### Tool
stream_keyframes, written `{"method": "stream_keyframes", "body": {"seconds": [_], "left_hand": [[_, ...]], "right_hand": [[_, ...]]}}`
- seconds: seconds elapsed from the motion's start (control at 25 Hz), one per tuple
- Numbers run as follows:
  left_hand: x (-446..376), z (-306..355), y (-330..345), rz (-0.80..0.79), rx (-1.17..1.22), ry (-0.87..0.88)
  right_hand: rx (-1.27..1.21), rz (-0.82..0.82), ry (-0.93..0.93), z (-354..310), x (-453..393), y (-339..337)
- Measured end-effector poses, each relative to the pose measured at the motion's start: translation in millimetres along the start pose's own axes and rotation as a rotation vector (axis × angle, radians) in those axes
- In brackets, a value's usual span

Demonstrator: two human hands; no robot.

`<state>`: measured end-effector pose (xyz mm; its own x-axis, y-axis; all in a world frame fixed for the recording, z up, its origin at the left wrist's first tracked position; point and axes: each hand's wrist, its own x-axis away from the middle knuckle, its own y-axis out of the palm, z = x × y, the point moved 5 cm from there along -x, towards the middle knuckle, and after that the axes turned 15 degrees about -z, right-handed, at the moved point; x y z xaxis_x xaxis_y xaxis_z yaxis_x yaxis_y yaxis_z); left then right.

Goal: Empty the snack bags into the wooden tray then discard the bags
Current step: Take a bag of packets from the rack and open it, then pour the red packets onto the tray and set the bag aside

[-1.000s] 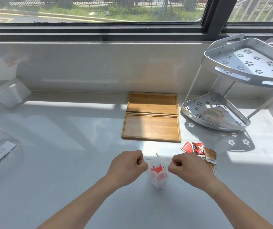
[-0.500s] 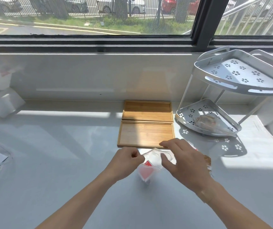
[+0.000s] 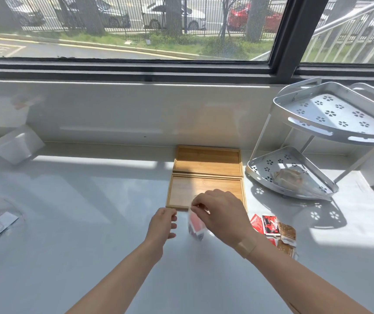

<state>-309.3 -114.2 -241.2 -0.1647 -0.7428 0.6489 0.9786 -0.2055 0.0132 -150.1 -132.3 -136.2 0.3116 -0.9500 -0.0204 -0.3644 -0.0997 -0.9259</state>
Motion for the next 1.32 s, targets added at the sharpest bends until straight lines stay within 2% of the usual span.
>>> {"method": "stream_keyframes", "body": {"seconds": [0.12, 0.2, 0.28, 0.4, 0.56, 0.76, 1.04, 1.2, 1.32], "left_hand": [[-24.1, -44.1, 15.5, -0.224, 0.159, -0.213], [-32.0, -52.2, 31.2, -0.418, 0.310, -0.216], [-37.2, -51.2, 38.0, -0.486, 0.386, -0.187], [-47.4, -49.1, 32.1, -0.435, 0.326, -0.140], [-54.7, -29.3, 6.0, -0.227, 0.260, -0.050], [-60.9, 27.1, -20.8, -0.005, -0.074, 0.126], [-90.1, 76.6, -19.1, 0.080, -0.411, 0.190], [-98.2, 102.9, -2.4, 0.045, -0.557, 0.260], [-98.4, 121.6, 8.2, 0.022, -0.617, 0.318]], "right_hand": [[-0.123, -0.001, 0.020, 5.6, -3.8, -9.8], [-0.176, 0.018, 0.020, 11.4, -4.5, -17.9], [-0.211, 0.024, 0.034, 20.6, -5.0, -25.2], [-0.247, 0.052, 0.089, 42.0, -6.0, -33.8], [-0.295, 0.033, 0.204, 73.4, -8.3, -34.3], [-0.392, -0.042, 0.418, 125.8, -17.7, -6.1], [-0.767, -0.132, 0.658, 185.3, -28.1, 68.9], [-1.075, -0.104, 0.768, 199.5, -23.2, 100.7], [-1.190, -0.071, 0.788, 201.6, -24.2, 110.8]]}}
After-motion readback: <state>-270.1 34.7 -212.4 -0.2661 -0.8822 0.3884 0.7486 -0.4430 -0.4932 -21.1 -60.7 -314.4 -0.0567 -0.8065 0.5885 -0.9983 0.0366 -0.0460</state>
